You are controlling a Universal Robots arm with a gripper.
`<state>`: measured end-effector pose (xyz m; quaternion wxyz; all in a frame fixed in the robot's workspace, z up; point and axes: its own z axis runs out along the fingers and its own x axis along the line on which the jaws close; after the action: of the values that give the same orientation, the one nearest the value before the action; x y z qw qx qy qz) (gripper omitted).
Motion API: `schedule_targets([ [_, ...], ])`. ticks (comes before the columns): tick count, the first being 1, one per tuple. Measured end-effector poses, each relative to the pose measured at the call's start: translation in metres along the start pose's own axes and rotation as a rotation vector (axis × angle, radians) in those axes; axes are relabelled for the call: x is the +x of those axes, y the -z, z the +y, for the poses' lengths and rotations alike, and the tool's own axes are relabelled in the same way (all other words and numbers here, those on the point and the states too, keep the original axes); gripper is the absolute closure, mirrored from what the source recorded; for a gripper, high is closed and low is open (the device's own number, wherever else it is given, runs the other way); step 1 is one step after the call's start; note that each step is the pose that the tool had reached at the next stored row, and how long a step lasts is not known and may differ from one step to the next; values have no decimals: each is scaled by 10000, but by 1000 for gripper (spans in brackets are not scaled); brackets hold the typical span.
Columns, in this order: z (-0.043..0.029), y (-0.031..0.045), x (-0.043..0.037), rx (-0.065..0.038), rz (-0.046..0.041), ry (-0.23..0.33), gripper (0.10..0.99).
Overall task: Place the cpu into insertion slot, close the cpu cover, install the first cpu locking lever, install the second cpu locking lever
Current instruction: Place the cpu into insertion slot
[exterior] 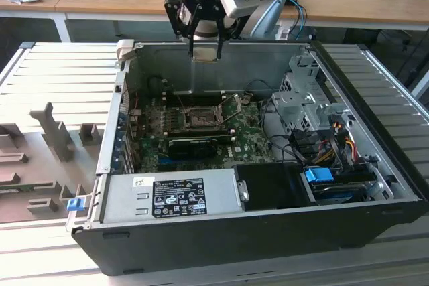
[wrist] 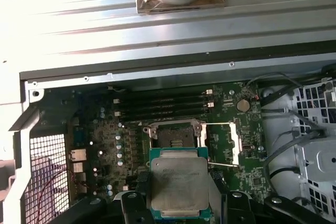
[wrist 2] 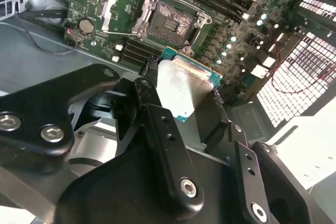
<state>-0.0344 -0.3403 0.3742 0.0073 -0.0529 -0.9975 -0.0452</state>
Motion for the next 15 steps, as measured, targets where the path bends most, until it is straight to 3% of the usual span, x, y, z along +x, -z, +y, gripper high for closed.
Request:
schedule_targets([
  [5,0,0,0,-9,-45,-504,557],
  [11,-6,-7,8,-14,-66,-736,557],
  [13,-7,-12,8,-19,-99,-1107,557],
  [15,-8,-21,8,-34,-161,-1813,557],
])
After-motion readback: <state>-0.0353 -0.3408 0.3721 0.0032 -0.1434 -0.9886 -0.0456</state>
